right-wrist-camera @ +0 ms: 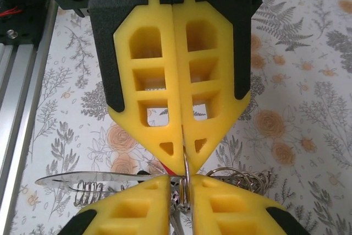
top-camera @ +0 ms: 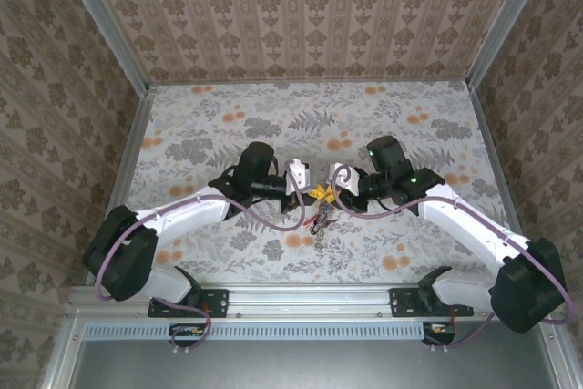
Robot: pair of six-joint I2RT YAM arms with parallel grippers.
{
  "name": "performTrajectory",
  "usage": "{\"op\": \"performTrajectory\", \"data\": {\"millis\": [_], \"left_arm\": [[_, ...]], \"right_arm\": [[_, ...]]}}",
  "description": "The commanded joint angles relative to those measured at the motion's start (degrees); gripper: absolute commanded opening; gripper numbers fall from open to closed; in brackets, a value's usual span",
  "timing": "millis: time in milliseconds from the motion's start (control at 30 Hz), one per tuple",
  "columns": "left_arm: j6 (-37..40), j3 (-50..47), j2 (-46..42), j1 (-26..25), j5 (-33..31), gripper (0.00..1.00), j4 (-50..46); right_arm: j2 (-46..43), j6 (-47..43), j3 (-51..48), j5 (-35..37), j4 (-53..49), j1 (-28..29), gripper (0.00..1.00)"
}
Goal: Put the keys on the keyring
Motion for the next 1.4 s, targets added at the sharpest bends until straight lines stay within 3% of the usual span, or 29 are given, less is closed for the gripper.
{"op": "performTrajectory", "data": {"millis": [0, 233, 400, 567, 733, 967, 1033, 1167, 1367], "left_arm": [[-4.70, -2.43, -0.14, 0.26, 1.53, 0.00, 9.83], [-12.84, -6.36, 1.16, 0.48, 2.68, 0.00, 24.28], [-17.63, -8.32, 2.14, 0.82, 2.56, 0.00, 31.95], [-19.66, -9.72, 2.09, 1.18, 1.78, 0.00, 35.13], [-21.29, -10.54, 1.88, 1.63, 1.42, 0.00, 37.23], [-22.42, -10.72, 2.06, 1.63, 1.20, 0.00, 38.52], [-21.87, -10.61, 1.90, 1.63, 1.07, 0.00, 37.22], [-16.93, -8.73, 0.24, 1.15, 0.70, 0.11, 28.40], [-2.26, -1.09, -1.50, -0.69, -0.13, 0.18, 3.64]], "right_arm": [[-2.88, 1.38, -2.93, 1.02, 4.96, 0.22, 0.19], [-5.51, 6.50, -7.89, -0.15, 14.97, 0.09, 0.20], [-5.92, 8.15, -9.16, -0.34, 17.31, -0.30, 0.14], [-7.02, 9.11, -10.51, -0.36, 19.39, -0.83, 0.10], [-7.54, 8.89, -10.68, -0.03, 19.41, -1.18, 0.12], [-7.25, 9.23, -9.89, -0.09, 19.32, -1.26, 0.00], [-7.25, 8.75, -9.18, 0.16, 18.03, -1.25, 0.00], [-6.45, 6.44, -5.37, 0.02, 10.91, -1.20, 0.00], [-5.02, 3.88, -1.27, -0.75, 3.97, -1.18, 0.00]]}}
